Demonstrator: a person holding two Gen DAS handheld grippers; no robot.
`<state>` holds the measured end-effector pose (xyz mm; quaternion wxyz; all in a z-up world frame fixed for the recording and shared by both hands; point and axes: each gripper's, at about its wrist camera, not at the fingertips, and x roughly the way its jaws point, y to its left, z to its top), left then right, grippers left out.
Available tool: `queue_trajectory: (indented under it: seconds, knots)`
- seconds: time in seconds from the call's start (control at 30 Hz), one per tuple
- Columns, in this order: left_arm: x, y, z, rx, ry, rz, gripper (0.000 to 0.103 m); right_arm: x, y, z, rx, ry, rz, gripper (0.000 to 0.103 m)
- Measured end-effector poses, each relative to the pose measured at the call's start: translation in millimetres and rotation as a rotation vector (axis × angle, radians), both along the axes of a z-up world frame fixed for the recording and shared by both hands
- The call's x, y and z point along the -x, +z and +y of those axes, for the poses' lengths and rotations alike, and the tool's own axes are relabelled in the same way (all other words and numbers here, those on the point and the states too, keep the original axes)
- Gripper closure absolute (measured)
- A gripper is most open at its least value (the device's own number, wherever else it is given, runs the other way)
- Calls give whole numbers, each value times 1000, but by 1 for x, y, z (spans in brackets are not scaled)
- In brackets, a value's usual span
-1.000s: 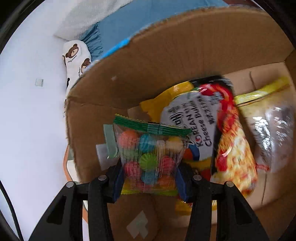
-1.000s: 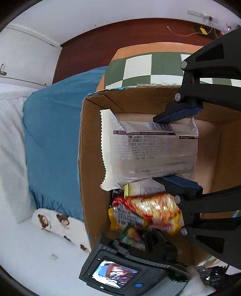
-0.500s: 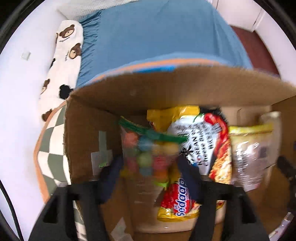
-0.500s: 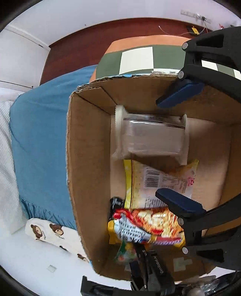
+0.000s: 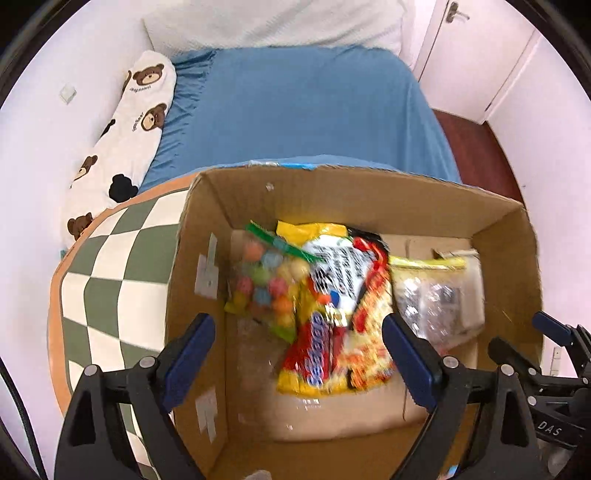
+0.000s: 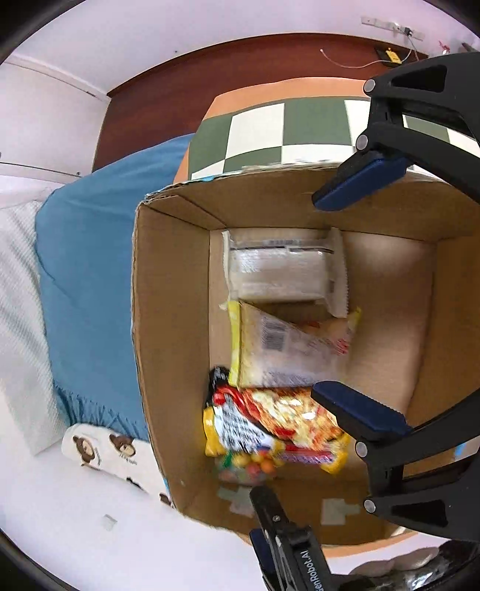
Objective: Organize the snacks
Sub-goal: 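Lower both packets into the cardboard box and open both grippers, then move both grippers back over the remaining snacks on the cloth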
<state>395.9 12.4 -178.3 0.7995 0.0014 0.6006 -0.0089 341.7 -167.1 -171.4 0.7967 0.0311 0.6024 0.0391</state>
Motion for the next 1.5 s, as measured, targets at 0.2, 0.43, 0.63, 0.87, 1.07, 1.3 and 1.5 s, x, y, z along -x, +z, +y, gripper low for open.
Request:
queue_trajectory:
  seconds: [0.2,0.43,0.63,0.87,1.07,1.3,1.5]
  knots:
    - [51,24,-2,15,-3,-84,10,47,27,0,7,4,-89,8]
    - [108,57,-7,20,-5,-185,10,104,65,5,8,13,-198,8]
    - [149,88,-13,-1,-29,-274,10,150,99,10,0,21,-286,8]
    - [188,115,-13,24,-24,-346,10,193,131,14,-24,19,-345,8]
    - [212,123,-10,46,-12,-355,10,220,142,14,-56,13,-356,8]
    - [243,57,-16,0,-74,-177,10,255,89,0,-98,-12,-189,8]
    - [282,-52,-29,-38,-183,133,11,307,-8,-26,-129,-70,82,8]
